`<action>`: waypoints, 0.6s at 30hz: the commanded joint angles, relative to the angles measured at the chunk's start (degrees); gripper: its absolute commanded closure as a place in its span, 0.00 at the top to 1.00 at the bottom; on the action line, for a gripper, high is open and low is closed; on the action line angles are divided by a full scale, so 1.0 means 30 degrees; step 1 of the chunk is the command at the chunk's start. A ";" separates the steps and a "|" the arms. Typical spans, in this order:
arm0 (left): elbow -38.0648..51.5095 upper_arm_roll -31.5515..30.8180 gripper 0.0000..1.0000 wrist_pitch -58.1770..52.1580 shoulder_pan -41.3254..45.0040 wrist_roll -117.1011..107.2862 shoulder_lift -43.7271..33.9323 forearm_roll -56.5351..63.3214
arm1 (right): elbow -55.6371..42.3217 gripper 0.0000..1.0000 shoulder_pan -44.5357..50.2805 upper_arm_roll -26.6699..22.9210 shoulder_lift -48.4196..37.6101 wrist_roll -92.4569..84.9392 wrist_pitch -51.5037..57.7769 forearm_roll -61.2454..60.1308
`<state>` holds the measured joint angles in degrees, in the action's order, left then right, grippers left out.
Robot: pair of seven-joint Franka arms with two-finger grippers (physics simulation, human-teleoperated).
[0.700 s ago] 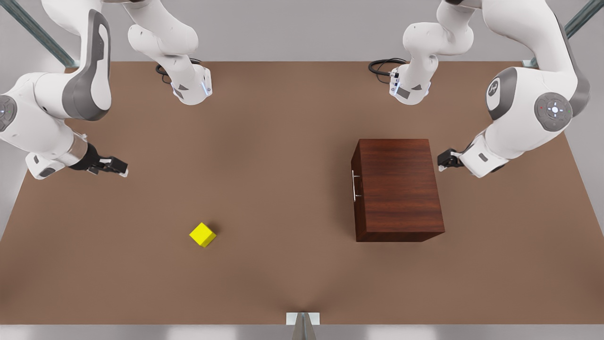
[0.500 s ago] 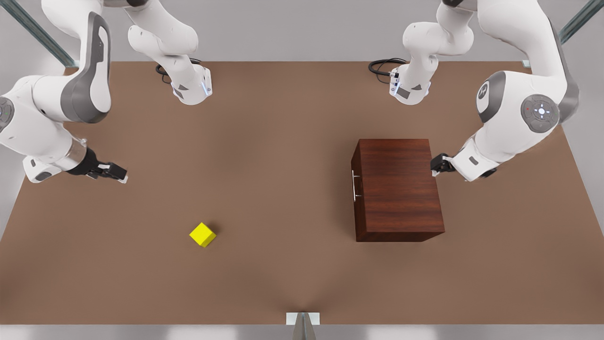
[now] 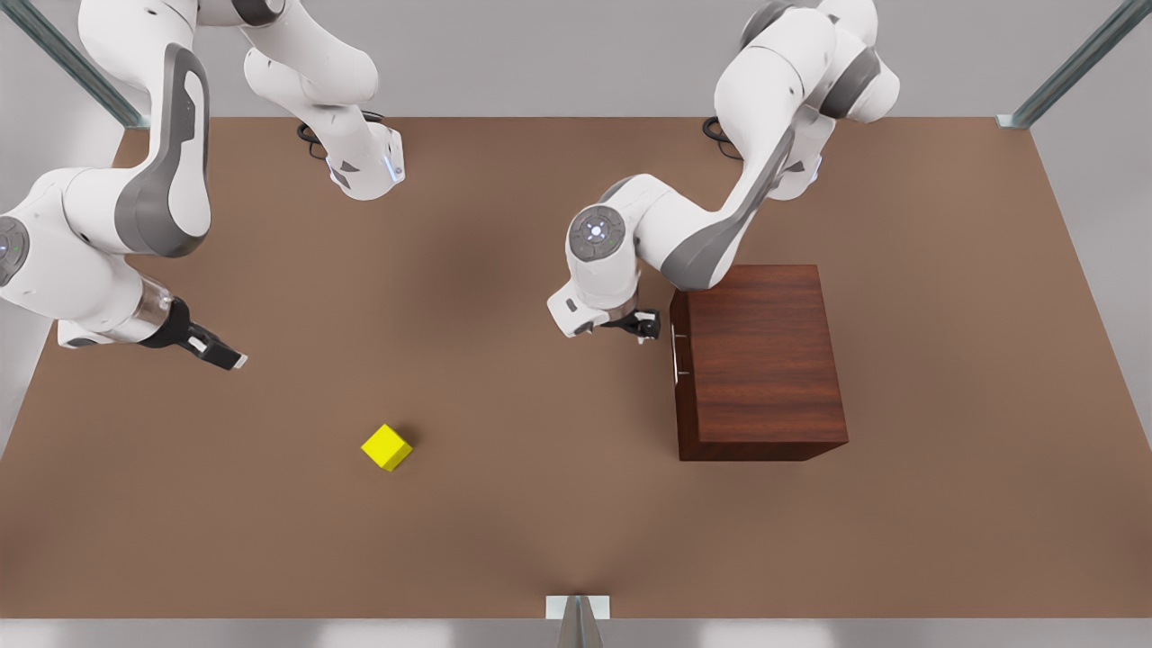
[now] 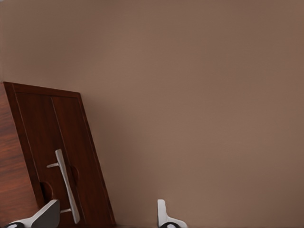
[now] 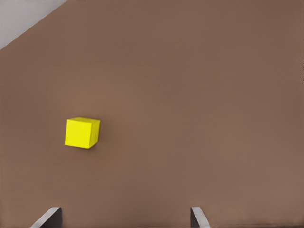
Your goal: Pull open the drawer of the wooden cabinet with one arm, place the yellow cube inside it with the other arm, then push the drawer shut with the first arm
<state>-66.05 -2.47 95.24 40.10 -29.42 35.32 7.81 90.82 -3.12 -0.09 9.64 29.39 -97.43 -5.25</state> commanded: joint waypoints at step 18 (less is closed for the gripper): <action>-0.3326 0.0265 1.00 0.2503 -0.0360 -0.8914 0.1263 0.4105 | -0.0039 1.00 0.0189 0.0001 0.0244 0.5937 0.0016 0.0021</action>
<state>-75.96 -1.68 102.41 39.01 -47.99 39.21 18.82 90.73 -2.60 -0.09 10.47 40.62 -97.39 -5.16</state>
